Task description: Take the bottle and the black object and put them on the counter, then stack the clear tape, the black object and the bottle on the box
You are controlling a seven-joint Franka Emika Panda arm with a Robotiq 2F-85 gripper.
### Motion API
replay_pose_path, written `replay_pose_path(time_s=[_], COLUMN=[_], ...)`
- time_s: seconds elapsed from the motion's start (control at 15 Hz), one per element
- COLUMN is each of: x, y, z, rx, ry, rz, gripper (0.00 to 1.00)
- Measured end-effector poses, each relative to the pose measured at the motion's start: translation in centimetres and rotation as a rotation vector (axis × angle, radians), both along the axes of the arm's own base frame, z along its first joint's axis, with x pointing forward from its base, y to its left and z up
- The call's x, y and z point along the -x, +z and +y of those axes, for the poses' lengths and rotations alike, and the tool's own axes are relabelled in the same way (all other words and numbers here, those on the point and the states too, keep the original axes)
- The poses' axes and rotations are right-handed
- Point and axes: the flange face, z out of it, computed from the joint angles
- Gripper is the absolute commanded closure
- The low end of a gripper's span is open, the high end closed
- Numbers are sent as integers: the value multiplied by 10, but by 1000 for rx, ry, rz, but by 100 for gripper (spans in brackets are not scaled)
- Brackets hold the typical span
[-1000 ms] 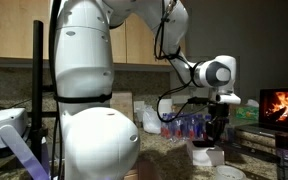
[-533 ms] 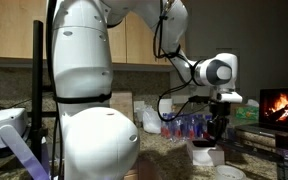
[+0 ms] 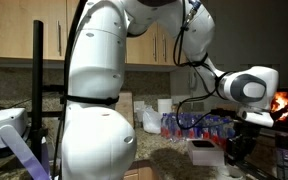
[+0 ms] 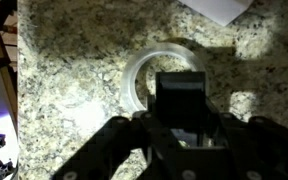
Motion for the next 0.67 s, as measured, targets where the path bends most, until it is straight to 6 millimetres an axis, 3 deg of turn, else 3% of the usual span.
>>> replay_pose_path(time_s=[0.2, 0.67], x=[-12, -46], y=[-6, 12], z=[-6, 2], rx=[15, 80], ry=[-71, -176], rz=[2, -48], gripper=[81, 81])
